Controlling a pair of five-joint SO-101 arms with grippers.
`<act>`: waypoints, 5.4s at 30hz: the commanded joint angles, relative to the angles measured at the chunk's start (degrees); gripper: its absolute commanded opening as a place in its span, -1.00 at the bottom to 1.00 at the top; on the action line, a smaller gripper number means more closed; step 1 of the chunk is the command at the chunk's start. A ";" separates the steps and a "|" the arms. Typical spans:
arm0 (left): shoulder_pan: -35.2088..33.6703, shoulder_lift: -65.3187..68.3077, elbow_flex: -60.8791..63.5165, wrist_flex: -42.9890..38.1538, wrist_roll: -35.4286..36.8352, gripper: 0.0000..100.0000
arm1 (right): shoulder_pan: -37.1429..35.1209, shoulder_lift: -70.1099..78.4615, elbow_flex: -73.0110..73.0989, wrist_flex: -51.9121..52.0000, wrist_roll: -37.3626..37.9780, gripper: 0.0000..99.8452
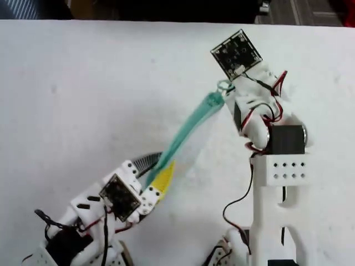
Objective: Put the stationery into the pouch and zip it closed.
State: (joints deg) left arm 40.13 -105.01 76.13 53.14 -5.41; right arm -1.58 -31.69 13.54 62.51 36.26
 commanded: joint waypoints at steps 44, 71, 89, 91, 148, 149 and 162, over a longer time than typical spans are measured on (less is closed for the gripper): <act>0.75 0.31 0.00 2.11 -0.44 -0.96 | 2.86 -0.31 -1.32 -0.75 0.09 -0.97; 0.75 0.31 -0.18 2.73 -0.44 -0.96 | 2.86 0.75 -1.05 -3.03 -0.35 -0.97; 0.75 0.31 0.00 2.46 -0.44 -0.96 | -9.71 -9.19 -23.47 24.40 -31.56 -0.48; 0.75 0.31 0.00 2.46 -0.44 -0.96 | -17.89 -9.19 -25.76 26.15 -34.46 -0.49; 0.66 0.31 -13.45 17.14 -0.35 -0.53 | -23.60 13.67 -36.31 28.26 -39.65 -0.97; 0.31 0.31 -14.77 18.37 -0.44 -0.52 | -23.60 14.46 -36.48 27.03 -38.77 -0.97; -15.43 0.31 -11.60 12.92 -1.93 -0.53 | -22.99 25.71 -36.66 10.59 -37.89 -0.97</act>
State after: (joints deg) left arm 26.68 -104.92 62.95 70.29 -10.33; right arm -25.58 -5.76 -19.78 75.96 -2.33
